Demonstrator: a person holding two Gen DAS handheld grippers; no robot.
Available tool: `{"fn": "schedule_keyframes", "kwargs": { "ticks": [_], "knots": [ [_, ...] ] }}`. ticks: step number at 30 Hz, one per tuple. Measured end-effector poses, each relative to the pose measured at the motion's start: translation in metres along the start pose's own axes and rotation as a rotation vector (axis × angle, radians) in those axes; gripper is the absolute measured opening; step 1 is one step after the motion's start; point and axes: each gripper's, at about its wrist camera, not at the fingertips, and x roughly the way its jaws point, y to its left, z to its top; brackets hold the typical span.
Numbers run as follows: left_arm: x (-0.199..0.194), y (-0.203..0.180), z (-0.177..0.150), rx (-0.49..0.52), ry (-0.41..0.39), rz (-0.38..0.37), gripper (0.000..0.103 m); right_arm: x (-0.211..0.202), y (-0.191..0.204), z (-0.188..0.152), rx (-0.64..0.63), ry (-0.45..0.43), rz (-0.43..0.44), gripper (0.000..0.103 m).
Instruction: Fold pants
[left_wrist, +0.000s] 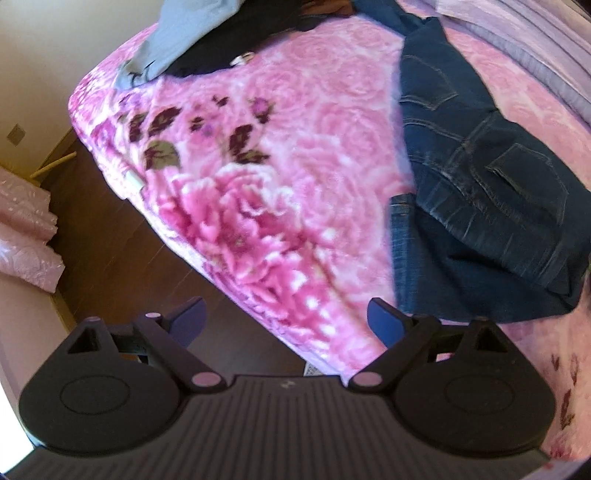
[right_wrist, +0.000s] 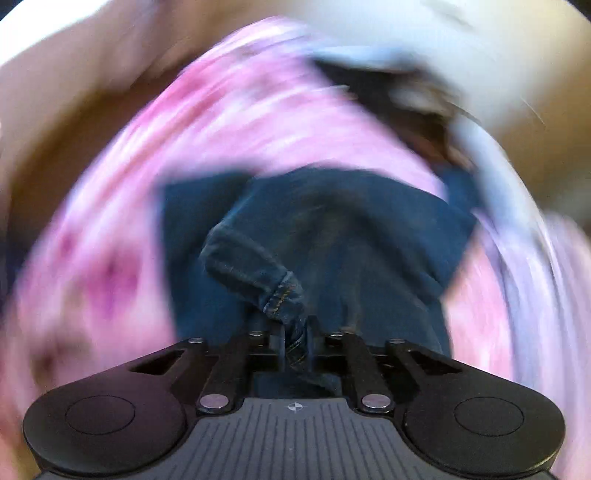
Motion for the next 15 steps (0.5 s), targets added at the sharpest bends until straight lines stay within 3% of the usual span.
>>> {"fn": "schedule_keyframes", "kwargs": {
  "ticks": [3,8,11,13,15],
  "knots": [
    [-0.004,-0.016,0.006,0.021,-0.004,-0.021,0.09,-0.048,-0.083,0.031,0.468,-0.144,-0.008,0.005],
    [-0.018,-0.048,0.026,0.084,-0.042,-0.065,0.089,-0.15,-0.186,0.034,0.984,-0.46,-0.162,0.005],
    [-0.03,-0.071,0.036,0.148,-0.073,-0.094,0.089,-0.222,-0.214,-0.007,1.326,-0.619,-0.304,0.005],
    [-0.036,-0.088,0.043,0.199,-0.085,-0.116,0.089,-0.28,-0.209,-0.063,1.58,-0.684,-0.453,0.005],
    [-0.04,-0.104,0.045,0.249,-0.095,-0.142,0.089,-0.331,-0.186,-0.125,1.813,-0.63,-0.667,0.005]
  ]
}}
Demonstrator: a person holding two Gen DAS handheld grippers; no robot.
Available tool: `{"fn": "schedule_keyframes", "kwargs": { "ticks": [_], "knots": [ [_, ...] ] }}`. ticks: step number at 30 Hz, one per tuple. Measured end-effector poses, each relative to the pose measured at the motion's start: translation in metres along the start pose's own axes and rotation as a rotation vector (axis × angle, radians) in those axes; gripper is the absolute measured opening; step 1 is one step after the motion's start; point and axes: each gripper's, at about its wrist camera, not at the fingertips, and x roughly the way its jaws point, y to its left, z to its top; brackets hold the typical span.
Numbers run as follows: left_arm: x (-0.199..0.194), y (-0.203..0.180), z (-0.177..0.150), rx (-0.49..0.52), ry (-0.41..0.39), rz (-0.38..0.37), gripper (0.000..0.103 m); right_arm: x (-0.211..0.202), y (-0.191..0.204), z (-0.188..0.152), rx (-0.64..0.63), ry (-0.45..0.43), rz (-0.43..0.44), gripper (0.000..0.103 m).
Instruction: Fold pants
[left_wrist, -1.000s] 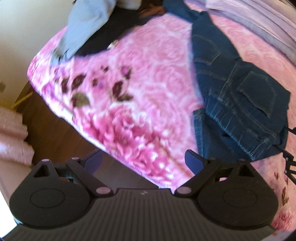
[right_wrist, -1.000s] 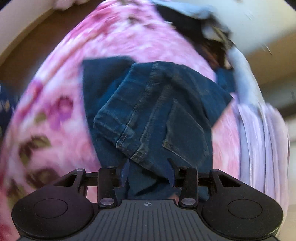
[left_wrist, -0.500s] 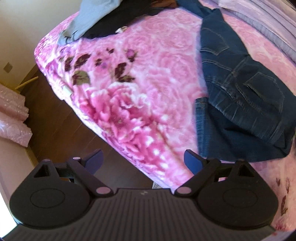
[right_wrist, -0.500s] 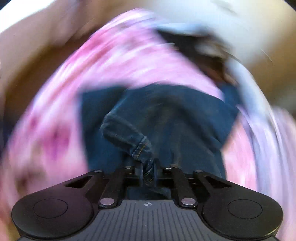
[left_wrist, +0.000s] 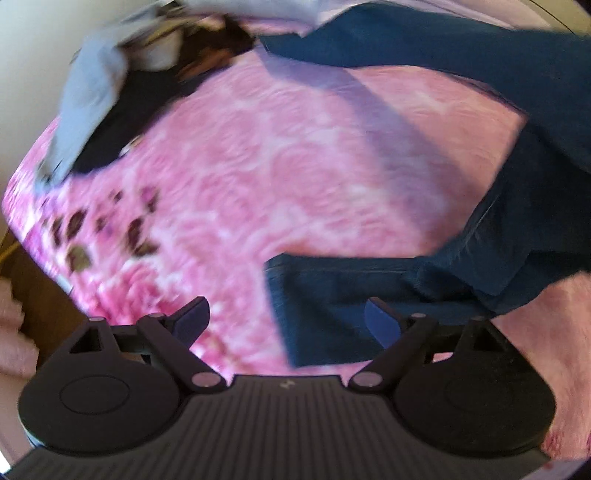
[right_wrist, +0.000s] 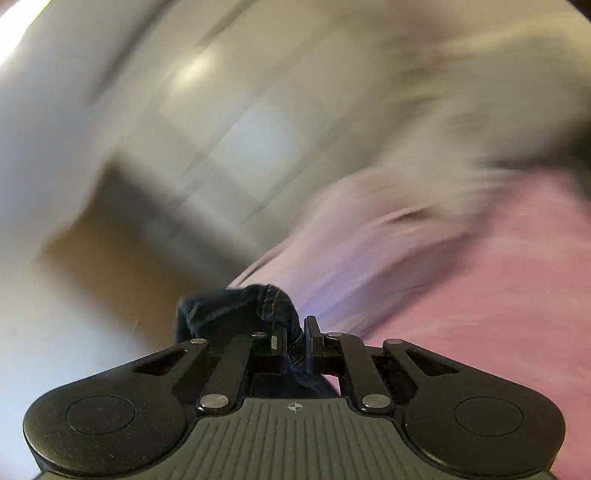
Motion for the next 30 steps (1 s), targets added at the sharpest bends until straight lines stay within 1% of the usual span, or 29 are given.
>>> {"fn": "schedule_keyframes", "kwargs": {
  "ticks": [1,2,4,5,6,7,9,10,12,13,16,18,20,21,22,24,28,30],
  "knots": [
    [0.001,-0.008,0.002,0.027,0.0,-0.01,0.089,-0.022,-0.035,0.014,0.082,-0.03,-0.149,0.005],
    [0.002,-0.017,0.004,0.054,0.002,-0.016,0.089,-0.039,-0.067,0.022,0.141,-0.025,-0.301,0.007],
    [0.007,-0.032,0.006,0.093,0.02,-0.03,0.089,-0.065,-0.133,0.026,0.248,0.072,-0.608,0.01],
    [0.01,-0.038,0.006,0.102,0.031,-0.037,0.089,-0.074,-0.16,0.02,0.302,0.125,-0.701,0.011],
    [0.012,-0.044,0.006,0.108,0.042,-0.045,0.089,-0.083,-0.185,0.01,0.341,0.171,-0.768,0.011],
    [0.014,-0.049,0.006,0.114,0.051,-0.054,0.089,-0.09,-0.201,-0.001,0.363,0.193,-0.804,0.011],
    [0.018,-0.057,0.004,0.129,0.067,-0.058,0.089,-0.094,-0.221,-0.02,0.351,0.244,-0.838,0.012],
    [0.021,-0.06,0.002,0.138,0.074,-0.055,0.089,-0.095,-0.226,-0.027,0.342,0.268,-0.834,0.012],
    [0.027,-0.063,-0.002,0.148,0.09,-0.054,0.089,-0.098,-0.233,-0.043,0.331,0.304,-0.797,0.013],
    [0.03,-0.063,-0.003,0.148,0.097,-0.055,0.089,-0.098,-0.235,-0.045,0.33,0.314,-0.785,0.014],
    [0.042,-0.06,-0.007,0.126,0.121,-0.063,0.089,-0.092,-0.245,-0.053,0.352,0.316,-0.751,0.016],
    [0.051,-0.054,-0.009,0.079,0.135,-0.09,0.089,-0.089,-0.251,-0.059,0.37,0.319,-0.736,0.017],
    [0.062,-0.047,-0.011,0.018,0.145,-0.14,0.088,-0.085,-0.256,-0.064,0.381,0.315,-0.723,0.019],
    [0.069,-0.043,-0.012,-0.012,0.156,-0.158,0.086,-0.086,-0.255,-0.068,0.383,0.311,-0.721,0.019],
    [0.075,-0.039,-0.013,-0.042,0.168,-0.174,0.082,-0.087,-0.254,-0.071,0.383,0.31,-0.728,0.02],
    [0.087,-0.031,-0.016,-0.1,0.187,-0.19,0.075,-0.089,-0.254,-0.08,0.378,0.317,-0.75,0.02],
    [0.11,-0.015,-0.017,-0.194,0.188,-0.212,0.075,-0.09,-0.255,-0.095,0.38,0.325,-0.777,0.021],
    [0.125,-0.007,-0.019,-0.265,0.213,-0.251,0.075,-0.09,-0.253,-0.102,0.374,0.321,-0.78,0.021]
  ]
}}
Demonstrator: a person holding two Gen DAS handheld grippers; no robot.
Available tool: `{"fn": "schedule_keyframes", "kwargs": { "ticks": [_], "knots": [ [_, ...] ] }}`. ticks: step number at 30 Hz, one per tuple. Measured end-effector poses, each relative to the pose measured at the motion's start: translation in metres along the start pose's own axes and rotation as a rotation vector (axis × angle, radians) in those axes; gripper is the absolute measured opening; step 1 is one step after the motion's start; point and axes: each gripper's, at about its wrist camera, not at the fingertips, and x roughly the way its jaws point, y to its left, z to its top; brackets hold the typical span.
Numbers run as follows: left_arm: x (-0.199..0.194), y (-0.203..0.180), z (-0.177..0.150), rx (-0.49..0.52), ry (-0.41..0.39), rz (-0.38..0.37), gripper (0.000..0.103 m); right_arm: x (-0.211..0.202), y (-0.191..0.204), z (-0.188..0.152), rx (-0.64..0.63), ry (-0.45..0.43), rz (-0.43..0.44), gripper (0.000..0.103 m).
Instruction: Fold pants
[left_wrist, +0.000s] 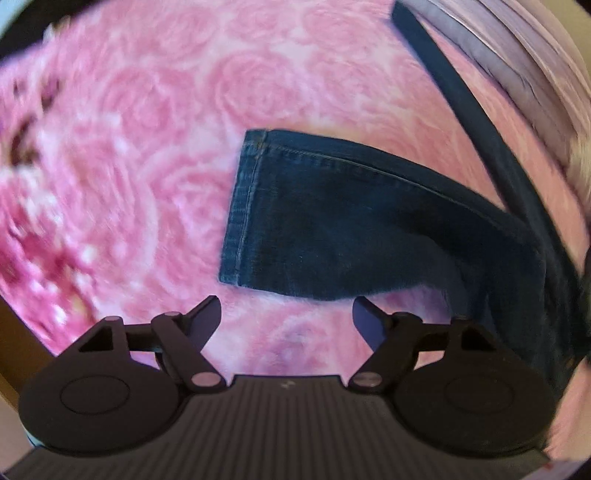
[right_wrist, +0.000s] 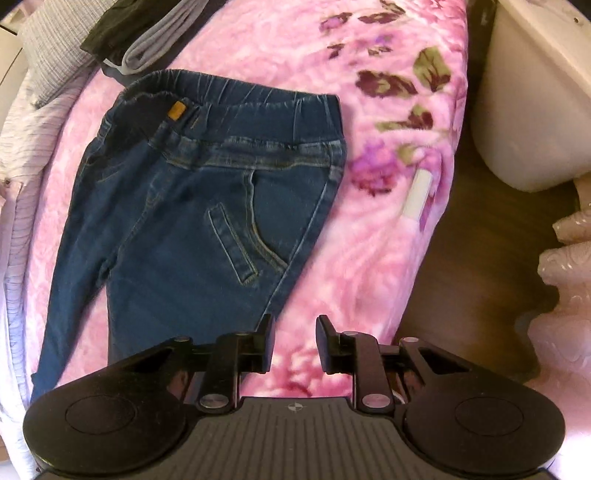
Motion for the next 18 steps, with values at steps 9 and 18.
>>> {"fn": "schedule_keyframes", "kwargs": {
  "ticks": [9,18],
  "knots": [
    [0.05,0.033,0.013,-0.292,0.026,-0.077,0.018,0.011,0.0,-0.033,0.01,0.008,-0.001,0.022],
    [-0.045,0.064,0.082,-0.004,-0.222,0.006,0.003,0.0,-0.006,-0.053,-0.069,-0.015,0.022,0.022]
  ]
}}
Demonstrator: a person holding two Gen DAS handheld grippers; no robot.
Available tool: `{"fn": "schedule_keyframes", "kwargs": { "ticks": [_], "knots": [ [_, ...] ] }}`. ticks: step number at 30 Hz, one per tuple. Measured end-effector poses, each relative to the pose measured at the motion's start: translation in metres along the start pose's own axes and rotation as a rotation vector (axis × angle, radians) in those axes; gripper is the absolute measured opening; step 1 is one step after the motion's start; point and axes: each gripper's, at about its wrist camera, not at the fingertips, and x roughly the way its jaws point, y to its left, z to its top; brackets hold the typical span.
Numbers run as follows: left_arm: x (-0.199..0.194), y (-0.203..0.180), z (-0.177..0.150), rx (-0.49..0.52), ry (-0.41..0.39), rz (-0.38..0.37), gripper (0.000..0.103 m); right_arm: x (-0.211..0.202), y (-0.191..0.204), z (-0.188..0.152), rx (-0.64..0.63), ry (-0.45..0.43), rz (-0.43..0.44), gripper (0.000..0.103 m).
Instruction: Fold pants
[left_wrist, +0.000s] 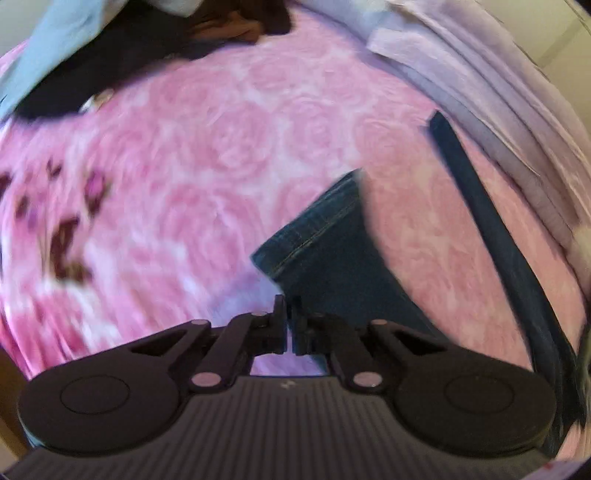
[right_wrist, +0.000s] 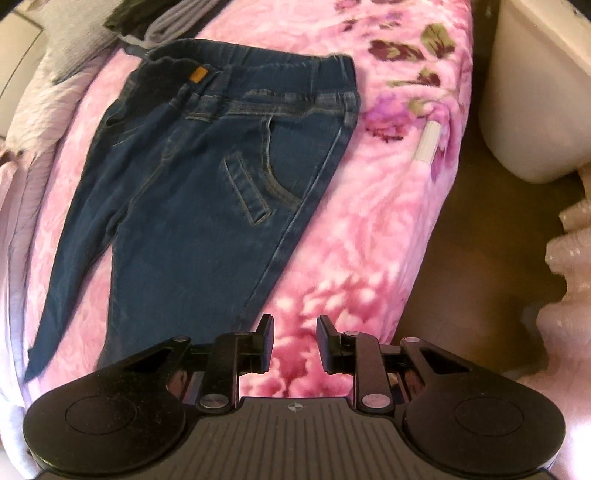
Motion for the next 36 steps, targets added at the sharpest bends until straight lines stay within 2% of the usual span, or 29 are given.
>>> {"fn": "schedule_keyframes", "kwargs": {
  "ticks": [2,3,4,6,7,8,9,10,12,14,17,18,20,22,25,28,29,30,32,36],
  "knots": [
    [0.009,0.002,0.002,0.086,0.019,0.065,0.003,0.004,-0.003,-0.005,-0.03,0.002,0.0,0.022],
    [0.02,0.003,-0.001,0.096,0.054,0.079,0.004,0.009,-0.005,-0.008,-0.035,0.007,0.002,0.022],
    [0.033,0.008,-0.007,0.084,0.089,0.107,0.007,0.014,-0.008,-0.01,-0.032,0.016,0.012,0.023],
    [0.052,0.02,-0.018,-0.014,0.143,0.14,0.011,0.023,-0.015,-0.008,-0.011,0.016,0.038,0.025],
    [0.054,0.027,-0.025,-0.088,0.157,0.127,0.014,0.025,-0.019,-0.004,0.012,0.0,0.053,0.027],
    [0.053,0.034,-0.034,-0.154,0.156,0.086,0.015,0.026,-0.023,0.001,0.032,-0.025,0.074,0.036],
    [0.05,0.036,-0.04,-0.198,0.15,0.042,0.022,0.025,-0.028,0.008,0.052,-0.062,0.091,0.047],
    [0.047,0.037,-0.045,-0.225,0.148,0.007,0.037,0.024,-0.032,0.017,0.066,-0.102,0.105,0.052],
    [0.047,0.036,-0.055,-0.245,0.147,-0.031,0.052,0.026,-0.038,0.035,0.085,-0.17,0.14,0.056],
    [0.053,0.033,-0.061,-0.228,0.138,-0.032,0.052,0.035,-0.045,0.056,0.108,-0.218,0.175,0.056],
    [0.062,0.032,-0.06,-0.25,0.092,-0.042,0.053,0.053,-0.056,0.083,0.144,-0.27,0.174,0.056],
    [0.063,0.032,-0.058,-0.261,0.082,-0.041,0.052,0.059,-0.061,0.092,0.155,-0.285,0.161,0.056],
    [0.066,0.031,-0.054,-0.267,0.059,-0.024,0.04,0.069,-0.07,0.108,0.174,-0.307,0.151,0.056],
    [0.068,0.03,-0.049,-0.259,0.041,-0.002,0.02,0.079,-0.079,0.12,0.196,-0.317,0.172,0.056],
    [0.071,0.031,-0.041,-0.247,0.036,0.019,0.006,0.086,-0.089,0.133,0.22,-0.347,0.216,0.056],
    [0.07,0.018,-0.035,-0.153,0.019,0.056,0.004,0.089,-0.09,0.143,0.224,-0.346,0.239,0.055],
    [0.07,0.013,-0.034,-0.124,0.018,0.072,0.005,0.089,-0.088,0.145,0.198,-0.348,0.219,0.033],
    [0.069,0.01,-0.033,-0.107,0.011,0.082,0.005,0.086,-0.083,0.146,0.152,-0.342,0.204,0.022],
    [0.064,0.006,-0.031,-0.079,-0.009,0.089,0.005,0.073,-0.078,0.143,0.101,-0.355,0.217,0.015],
    [0.039,0.01,-0.029,-0.032,-0.077,0.091,0.004,0.026,-0.079,0.122,0.137,-0.362,0.376,0.014]
  ]
}}
